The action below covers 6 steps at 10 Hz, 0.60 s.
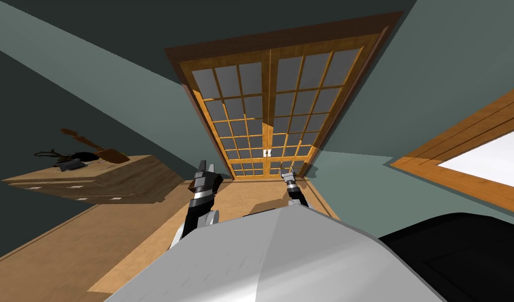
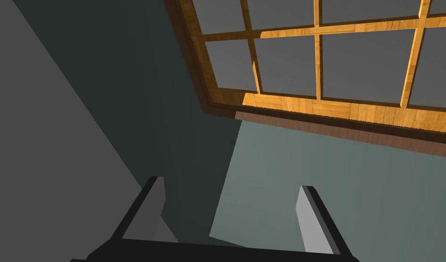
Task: Pull the door open
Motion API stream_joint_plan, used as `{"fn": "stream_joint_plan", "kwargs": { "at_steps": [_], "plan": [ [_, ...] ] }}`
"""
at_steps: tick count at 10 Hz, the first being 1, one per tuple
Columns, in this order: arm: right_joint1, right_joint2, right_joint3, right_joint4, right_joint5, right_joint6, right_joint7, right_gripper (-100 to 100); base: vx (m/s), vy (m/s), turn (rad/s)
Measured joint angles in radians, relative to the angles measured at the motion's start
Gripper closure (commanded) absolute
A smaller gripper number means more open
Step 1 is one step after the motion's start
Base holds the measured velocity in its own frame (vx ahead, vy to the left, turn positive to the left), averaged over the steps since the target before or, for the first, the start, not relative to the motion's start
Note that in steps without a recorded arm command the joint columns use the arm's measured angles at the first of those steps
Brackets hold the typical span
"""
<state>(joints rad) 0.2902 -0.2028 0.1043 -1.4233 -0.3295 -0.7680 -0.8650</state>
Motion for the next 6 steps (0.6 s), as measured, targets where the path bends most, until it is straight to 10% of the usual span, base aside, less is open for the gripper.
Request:
{"fn": "stream_joint_plan", "kwargs": {
  "at_steps": [6],
  "plan": [
    [-0.035, -0.028, 0.015, 0.145, -0.066, -0.03, -0.139, -100, 0.104, 0.011, 0.058]
  ]
}}
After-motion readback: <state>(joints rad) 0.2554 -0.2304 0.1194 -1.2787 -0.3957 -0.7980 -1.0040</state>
